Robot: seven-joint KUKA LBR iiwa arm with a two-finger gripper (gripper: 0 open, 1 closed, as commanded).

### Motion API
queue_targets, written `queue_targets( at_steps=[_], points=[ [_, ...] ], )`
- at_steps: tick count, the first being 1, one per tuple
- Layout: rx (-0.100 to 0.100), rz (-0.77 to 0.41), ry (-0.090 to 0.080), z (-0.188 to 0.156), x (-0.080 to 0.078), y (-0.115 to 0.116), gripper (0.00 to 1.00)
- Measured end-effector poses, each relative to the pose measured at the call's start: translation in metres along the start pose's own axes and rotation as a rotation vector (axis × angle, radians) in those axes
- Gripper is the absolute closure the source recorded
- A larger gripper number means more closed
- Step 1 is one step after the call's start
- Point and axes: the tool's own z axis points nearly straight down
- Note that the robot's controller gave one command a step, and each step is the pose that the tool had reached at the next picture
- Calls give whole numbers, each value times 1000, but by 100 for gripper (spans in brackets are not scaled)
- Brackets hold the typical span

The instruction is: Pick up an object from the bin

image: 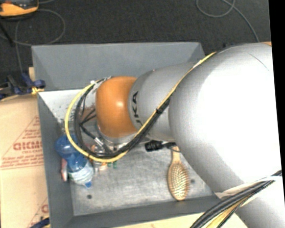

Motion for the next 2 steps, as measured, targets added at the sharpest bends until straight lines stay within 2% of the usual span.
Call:
queue_targets(
  at_steps=[1,2],
  points=[
    [0,0,0,0,0,0,100],
    [2,-2,8,-49,-1,-3,100]
  ],
)
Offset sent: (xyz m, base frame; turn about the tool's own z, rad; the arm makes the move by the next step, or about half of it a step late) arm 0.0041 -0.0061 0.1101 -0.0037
